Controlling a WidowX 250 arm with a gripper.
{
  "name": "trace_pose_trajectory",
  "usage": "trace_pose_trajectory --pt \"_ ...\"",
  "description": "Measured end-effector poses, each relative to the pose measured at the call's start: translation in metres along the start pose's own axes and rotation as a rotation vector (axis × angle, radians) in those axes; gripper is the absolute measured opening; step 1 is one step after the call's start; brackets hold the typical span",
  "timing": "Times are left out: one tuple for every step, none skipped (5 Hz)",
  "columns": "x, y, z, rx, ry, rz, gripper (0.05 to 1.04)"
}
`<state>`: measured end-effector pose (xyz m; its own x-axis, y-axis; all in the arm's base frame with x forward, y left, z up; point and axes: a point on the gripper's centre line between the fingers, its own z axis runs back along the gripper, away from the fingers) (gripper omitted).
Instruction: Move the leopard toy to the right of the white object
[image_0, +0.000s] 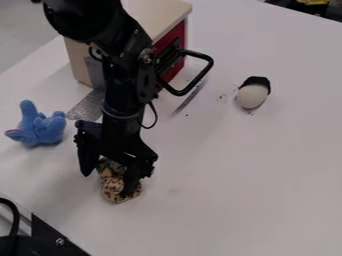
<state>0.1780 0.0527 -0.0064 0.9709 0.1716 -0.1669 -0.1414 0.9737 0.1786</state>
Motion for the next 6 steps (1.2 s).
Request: trace_pose_trajectory --pt "0.002 -0.001 -0.002 -0.002 -0.003 0.012 0.819" --pt "-0.004 -0.007 0.006 0.012 -0.034 0.031 0.696" --pt "-0.024 -0.016 0.028 0.016 -0.006 0.047 0.504" --pt "-0.02 -0.025 0.058 -0.036 -0.035 0.071 0.274" --pt "0.005 -0.048 0.094 -0.077 -0.058 0.045 0.165" --pt "0.044 -0.082 0.114 -0.115 -0.079 0.011 0.114"
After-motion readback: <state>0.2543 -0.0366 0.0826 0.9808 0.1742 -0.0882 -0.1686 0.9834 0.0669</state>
